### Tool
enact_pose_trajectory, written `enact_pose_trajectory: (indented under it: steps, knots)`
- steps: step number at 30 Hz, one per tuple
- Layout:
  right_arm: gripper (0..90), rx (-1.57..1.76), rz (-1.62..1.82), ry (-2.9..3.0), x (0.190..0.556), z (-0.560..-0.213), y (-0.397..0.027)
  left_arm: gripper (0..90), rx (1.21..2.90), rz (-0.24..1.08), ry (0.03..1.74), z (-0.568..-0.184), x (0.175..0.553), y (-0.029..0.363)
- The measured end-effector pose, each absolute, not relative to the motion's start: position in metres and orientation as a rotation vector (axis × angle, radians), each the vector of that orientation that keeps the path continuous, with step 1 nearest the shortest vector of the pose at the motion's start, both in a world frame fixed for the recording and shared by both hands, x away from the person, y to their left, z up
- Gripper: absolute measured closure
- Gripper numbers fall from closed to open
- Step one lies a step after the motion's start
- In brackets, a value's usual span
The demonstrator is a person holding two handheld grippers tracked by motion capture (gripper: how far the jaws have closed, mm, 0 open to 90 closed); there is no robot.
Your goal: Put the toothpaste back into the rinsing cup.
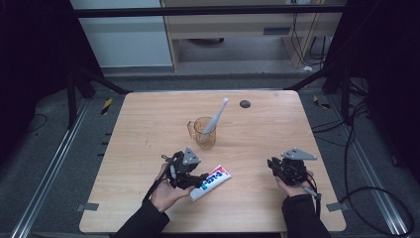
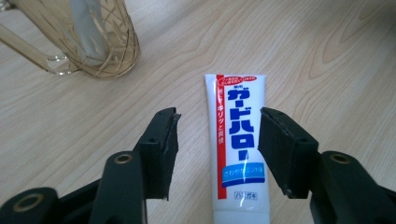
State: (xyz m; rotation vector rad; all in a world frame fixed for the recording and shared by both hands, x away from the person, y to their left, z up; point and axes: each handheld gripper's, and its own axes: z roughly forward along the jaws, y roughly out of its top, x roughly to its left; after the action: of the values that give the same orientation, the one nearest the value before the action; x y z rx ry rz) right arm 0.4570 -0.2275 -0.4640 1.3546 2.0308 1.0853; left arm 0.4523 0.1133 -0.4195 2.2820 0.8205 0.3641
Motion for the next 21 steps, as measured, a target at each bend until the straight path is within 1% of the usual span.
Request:
enact_pose_trajectory:
  steps: [8, 16, 21]
  knots:
    - [71.8, 1.369, 1.062, 2.009, 0.458, -0.465, -0.235, 40.4, 2.321, 0.357, 0.805, -0.425, 0.455, 0.099]
    - [69.6, 1.39, 1.052, 1.985, 0.459, -0.466, -0.244, 37.9, 2.401, 0.321, 0.797, -0.442, 0.46, 0.085]
    - [68.9, 1.388, 1.045, 1.998, 0.461, -0.468, -0.243, 37.1, 2.421, 0.312, 0.814, -0.447, 0.465, 0.08]
